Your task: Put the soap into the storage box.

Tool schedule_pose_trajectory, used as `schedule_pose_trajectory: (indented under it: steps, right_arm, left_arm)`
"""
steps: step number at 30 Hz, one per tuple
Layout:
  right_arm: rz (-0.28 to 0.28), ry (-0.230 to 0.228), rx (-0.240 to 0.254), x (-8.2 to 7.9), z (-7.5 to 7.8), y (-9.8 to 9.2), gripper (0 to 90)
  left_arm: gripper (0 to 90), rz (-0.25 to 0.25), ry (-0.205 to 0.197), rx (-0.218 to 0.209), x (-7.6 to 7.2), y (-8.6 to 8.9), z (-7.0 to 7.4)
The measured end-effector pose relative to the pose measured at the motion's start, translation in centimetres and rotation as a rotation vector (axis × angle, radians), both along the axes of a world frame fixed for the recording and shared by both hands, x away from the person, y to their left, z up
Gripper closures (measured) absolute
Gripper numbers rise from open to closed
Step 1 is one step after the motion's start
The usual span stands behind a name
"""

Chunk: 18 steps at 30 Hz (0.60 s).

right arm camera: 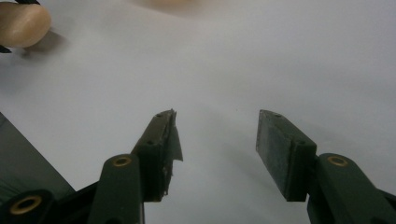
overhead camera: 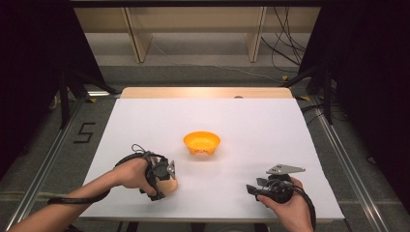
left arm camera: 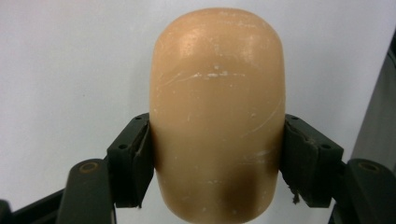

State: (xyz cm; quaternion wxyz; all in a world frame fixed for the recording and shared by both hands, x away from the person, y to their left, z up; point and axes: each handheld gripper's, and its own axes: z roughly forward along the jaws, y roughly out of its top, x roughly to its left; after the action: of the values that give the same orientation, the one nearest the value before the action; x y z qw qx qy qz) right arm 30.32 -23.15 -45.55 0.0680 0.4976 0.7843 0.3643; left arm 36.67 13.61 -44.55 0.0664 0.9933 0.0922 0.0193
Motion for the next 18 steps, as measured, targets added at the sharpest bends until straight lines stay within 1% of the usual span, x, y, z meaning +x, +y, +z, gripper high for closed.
schedule_pose_trajectory:
  steps: [2,3,4,5,6,10,11,12,13,14,16,17,18]
  right_arm:
    - [-0.004,0.0,0.0,0.0,0.0,0.0,48.5]
    - [0.013,-0.052,-0.014,0.1,0.0,-0.3,48.7]
    - [0.008,-0.048,-0.012,0.1,0.0,-0.3,48.7]
    - [0.008,-0.048,-0.012,0.1,0.0,-0.3,48.7]
    - [0.016,-0.052,0.0,0.2,-0.1,-0.4,48.7]
    - [0.023,-0.064,-0.002,0.1,-0.1,-0.5,48.7]
    - [-0.003,-0.045,-0.001,-0.2,0.1,-0.3,48.8]
    - [-0.003,-0.045,-0.001,-0.2,0.1,-0.3,48.8]
    - [0.011,-0.076,-0.029,0.0,0.1,-0.5,48.8]
    - [0.011,-0.076,-0.029,0.0,0.1,-0.5,48.8]
    - [-0.009,-0.054,0.01,-0.2,0.1,-0.3,48.9]
    - [-0.012,-0.041,0.018,-0.3,0.1,-0.3,49.0]
    - [-0.012,-0.041,0.018,-0.3,0.1,-0.3,49.0]
  left_arm:
    - [32.4,-0.009,-0.007,-0.006,-0.1,-0.1,0.2]
    - [32.4,-0.014,-0.009,-0.015,-0.1,-0.2,0.4]
    - [32.4,-0.011,0.002,-0.014,-0.2,-0.3,0.5]
    - [32.4,-0.011,0.002,-0.014,-0.2,-0.3,0.5]
    - [32.4,-0.024,-0.011,-0.017,-0.1,-0.4,0.6]
    - [32.4,-0.028,-0.015,-0.03,-0.1,-0.5,1.0]
    - [32.4,-0.031,-0.015,-0.03,0.0,-0.6,1.2]
    - [32.4,-0.031,-0.015,-0.03,0.0,-0.6,1.2]
    - [32.4,-0.03,-0.003,-0.025,0.0,-0.6,1.3]
    - [32.4,-0.044,-0.008,-0.025,0.2,-0.6,1.4]
    - [32.4,-0.046,-0.007,-0.032,0.4,-0.5,1.6]
    - [32.4,-0.053,-0.021,-0.028,0.5,-0.5,1.7]
    - [32.4,-0.053,-0.021,-0.028,0.5,-0.5,1.7]
